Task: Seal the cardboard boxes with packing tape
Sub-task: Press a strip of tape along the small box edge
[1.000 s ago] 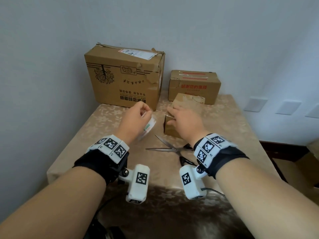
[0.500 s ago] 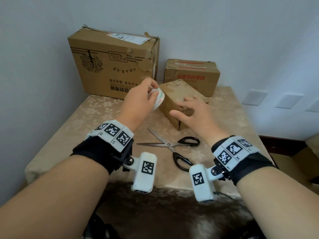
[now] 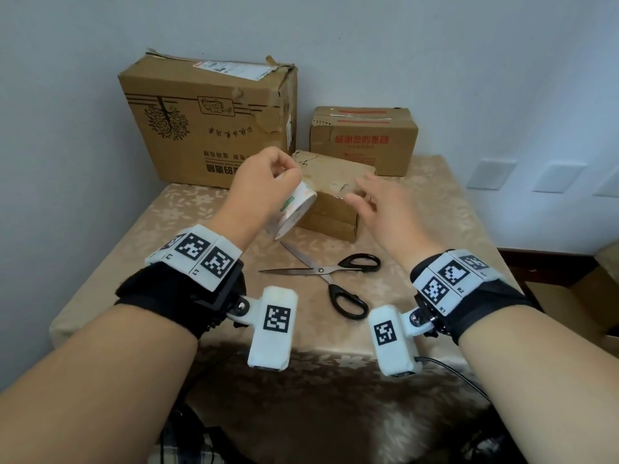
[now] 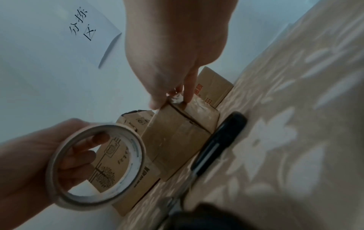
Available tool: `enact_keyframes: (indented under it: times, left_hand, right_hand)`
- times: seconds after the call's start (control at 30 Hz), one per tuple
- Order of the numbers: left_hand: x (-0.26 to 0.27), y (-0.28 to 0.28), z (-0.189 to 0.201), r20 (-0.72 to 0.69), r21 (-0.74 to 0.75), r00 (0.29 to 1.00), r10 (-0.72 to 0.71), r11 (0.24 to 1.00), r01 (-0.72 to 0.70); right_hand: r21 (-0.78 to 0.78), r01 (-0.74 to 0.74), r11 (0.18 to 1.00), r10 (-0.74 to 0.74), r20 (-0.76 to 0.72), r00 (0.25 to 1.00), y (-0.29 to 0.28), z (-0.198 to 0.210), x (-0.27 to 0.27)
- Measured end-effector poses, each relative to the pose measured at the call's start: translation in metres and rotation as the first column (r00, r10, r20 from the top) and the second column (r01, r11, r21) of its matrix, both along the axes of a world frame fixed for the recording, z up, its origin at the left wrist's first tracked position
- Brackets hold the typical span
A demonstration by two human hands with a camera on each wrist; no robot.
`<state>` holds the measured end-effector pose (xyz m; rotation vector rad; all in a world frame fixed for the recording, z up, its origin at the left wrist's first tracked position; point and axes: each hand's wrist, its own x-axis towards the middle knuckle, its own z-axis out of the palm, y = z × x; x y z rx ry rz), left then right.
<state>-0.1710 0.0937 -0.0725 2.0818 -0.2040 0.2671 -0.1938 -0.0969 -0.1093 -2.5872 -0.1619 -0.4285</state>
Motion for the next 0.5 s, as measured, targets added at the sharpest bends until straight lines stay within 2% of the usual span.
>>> enact_keyframes:
  times: [0.07, 0.2, 0.27, 0.33, 0.5]
  left_hand:
    - [-0.001, -0.002, -0.001, -0.041, -0.023, 0.999, -0.006, 1.0, 0.005]
    - [-0.003, -0.004, -0.002, -0.143, -0.085, 0.988, -0.055, 0.995, 0.043]
    - [-0.004, -0.006, -0.003, -0.185, -0.102, 0.978, -0.092, 0.992, 0.074]
    - [-0.006, -0.009, -0.003, -0.2, -0.126, 0.968, -0.149, 0.984, 0.125]
    - [-0.014, -0.02, -0.002, -0.164, -0.148, 0.956, -0.245, 0.964, 0.222]
  right_hand:
    - [-0.079, -0.011, 0.997, 0.011, -0.003, 1.0, 0.003, 0.0, 0.001]
    - [-0.024, -0.044, 0.999, 0.044, 0.02, 0.999, 0.001, -0.002, 0.0]
    - [0.071, -0.072, 0.995, 0.068, 0.059, 0.996, 0.0, 0.004, -0.001]
    - [0.23, -0.114, 0.966, 0.094, 0.099, 0.991, 0.003, 0.018, -0.004]
    - [0.473, -0.134, 0.871, 0.217, -0.125, 0.968, 0.012, 0.042, -0.005]
